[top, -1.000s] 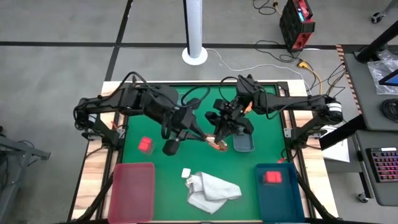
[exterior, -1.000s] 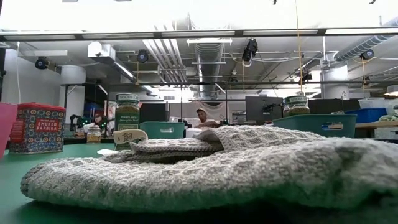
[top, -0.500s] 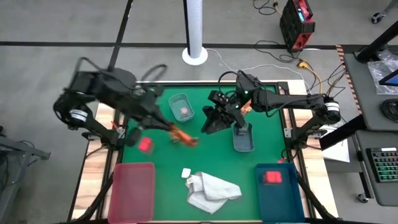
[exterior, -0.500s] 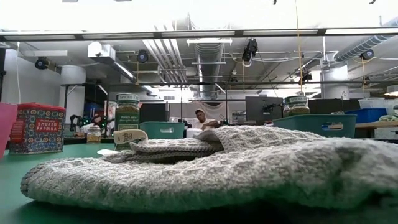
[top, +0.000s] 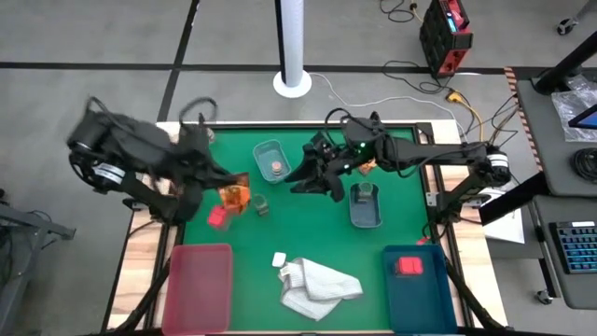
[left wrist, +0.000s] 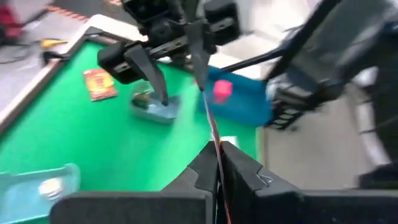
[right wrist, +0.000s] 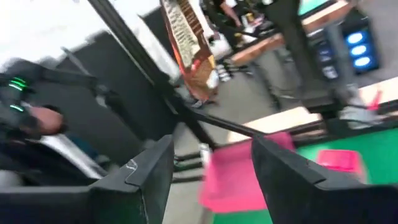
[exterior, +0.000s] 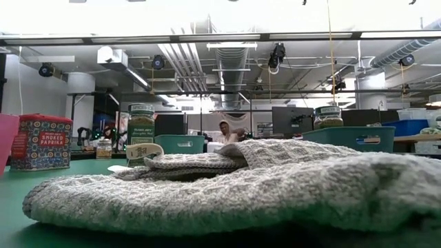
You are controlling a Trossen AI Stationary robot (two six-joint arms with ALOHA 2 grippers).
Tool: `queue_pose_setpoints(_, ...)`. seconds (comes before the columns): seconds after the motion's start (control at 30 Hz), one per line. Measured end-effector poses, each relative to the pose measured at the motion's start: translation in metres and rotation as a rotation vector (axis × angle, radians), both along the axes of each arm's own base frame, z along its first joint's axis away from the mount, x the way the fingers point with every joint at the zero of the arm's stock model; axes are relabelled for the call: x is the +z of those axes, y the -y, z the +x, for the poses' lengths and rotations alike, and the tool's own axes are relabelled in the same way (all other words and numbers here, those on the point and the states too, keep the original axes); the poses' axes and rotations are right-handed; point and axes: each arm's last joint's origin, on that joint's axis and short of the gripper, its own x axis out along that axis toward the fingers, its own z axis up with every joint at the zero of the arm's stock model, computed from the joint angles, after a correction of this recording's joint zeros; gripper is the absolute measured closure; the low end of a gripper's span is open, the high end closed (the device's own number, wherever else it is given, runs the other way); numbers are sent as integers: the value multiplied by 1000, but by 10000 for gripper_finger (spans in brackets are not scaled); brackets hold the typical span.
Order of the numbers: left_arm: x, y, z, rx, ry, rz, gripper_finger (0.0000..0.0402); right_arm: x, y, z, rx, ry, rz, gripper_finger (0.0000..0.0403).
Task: Sort spices by type
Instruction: Put the bottom orange spice pack into the pink bin
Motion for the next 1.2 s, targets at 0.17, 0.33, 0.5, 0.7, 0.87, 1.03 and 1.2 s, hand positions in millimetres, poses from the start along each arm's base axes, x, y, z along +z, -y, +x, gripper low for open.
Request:
queue_pose_setpoints(0.17, -14, 12, 17, 92, -62, 58, 401, -3, -9, 1, -64, -9, -117, 188)
queue_pose_setpoints(0.33, -22, 20, 42, 150, -64, 2, 401, 24, -10, -7, -67, -5, -115, 186)
queue_pose_setpoints(0.5, -31, 29, 76, 168, -30, 82, 401, 31, -26, -16, 11, -35, -296, 178)
queue_pose_setpoints(0.7, -48, 41, 107, 208, -45, 9, 401, 46, -27, -45, 20, -143, -310, 170)
queue_pose_setpoints(0.87, -63, 55, 117, 161, -138, -109, 401, 39, -37, -82, 38, -355, -300, 171)
queue_pose_setpoints(1.03, -80, 67, 131, 55, -223, -85, 401, 35, -43, -111, -76, -419, -414, 181)
queue_pose_setpoints(1.2, -102, 62, 147, -31, -350, 48, 401, 35, -40, -125, -149, -432, -380, 191)
